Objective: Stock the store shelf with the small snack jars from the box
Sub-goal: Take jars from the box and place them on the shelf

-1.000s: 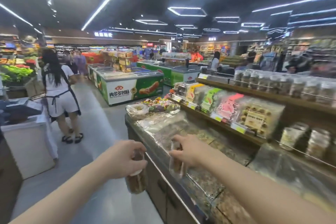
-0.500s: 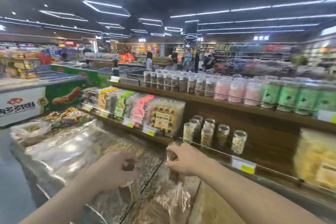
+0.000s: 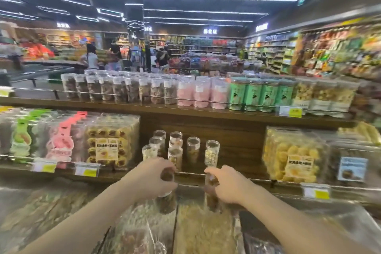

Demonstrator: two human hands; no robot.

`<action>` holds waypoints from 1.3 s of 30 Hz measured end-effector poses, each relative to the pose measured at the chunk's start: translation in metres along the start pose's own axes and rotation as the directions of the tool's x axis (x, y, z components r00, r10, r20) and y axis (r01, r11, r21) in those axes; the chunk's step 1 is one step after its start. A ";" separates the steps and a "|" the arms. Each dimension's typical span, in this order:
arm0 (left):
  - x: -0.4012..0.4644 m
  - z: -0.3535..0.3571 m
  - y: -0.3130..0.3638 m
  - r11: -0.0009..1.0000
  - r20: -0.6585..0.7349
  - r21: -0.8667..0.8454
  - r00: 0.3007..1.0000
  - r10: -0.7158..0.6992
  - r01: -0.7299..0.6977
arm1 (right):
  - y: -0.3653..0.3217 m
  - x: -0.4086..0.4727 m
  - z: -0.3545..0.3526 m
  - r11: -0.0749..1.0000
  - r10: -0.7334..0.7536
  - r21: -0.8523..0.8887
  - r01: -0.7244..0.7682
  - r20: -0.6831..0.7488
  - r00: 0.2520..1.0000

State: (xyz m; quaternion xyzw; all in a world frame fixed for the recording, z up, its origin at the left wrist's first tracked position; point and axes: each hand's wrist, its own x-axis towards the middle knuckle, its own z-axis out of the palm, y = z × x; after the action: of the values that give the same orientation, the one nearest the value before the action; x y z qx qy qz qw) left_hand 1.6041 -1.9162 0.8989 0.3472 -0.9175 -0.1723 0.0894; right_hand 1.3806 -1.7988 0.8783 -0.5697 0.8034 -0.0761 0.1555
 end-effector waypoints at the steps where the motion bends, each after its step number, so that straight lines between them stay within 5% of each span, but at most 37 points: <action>1: 0.018 0.001 -0.001 0.999 0.009 0.005 0.999 0.036 -0.036 | 0.004 0.004 -0.004 1.000 0.028 0.001 -0.028 -0.014 1.000; 9: 0.153 0.011 -0.003 0.985 0.077 -0.042 0.982 0.171 -0.168 | 0.025 0.046 -0.020 0.979 0.204 0.007 -0.205 -0.133 0.970; 17: 0.236 0.044 -0.015 0.988 0.152 0.007 0.977 0.151 -0.154 | 0.039 0.078 -0.031 0.968 0.239 -0.045 -0.246 -0.119 0.964; 32: 0.260 0.069 -0.030 0.974 0.173 0.187 0.981 0.092 -0.125 | 0.053 0.130 -0.035 0.976 0.209 -0.048 -0.214 -0.081 0.974; 39: 0.243 0.045 -0.033 0.976 0.064 0.141 0.986 0.156 -0.164 | 0.046 0.175 -0.018 0.972 0.233 0.003 -0.233 -0.080 0.969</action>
State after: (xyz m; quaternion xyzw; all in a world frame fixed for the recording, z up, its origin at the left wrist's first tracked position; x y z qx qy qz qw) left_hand 1.4311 -2.0899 0.8556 0.2731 -0.9547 -0.1059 0.0532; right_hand 1.2810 -1.9482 0.8526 -0.4684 0.8706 -0.0777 0.1293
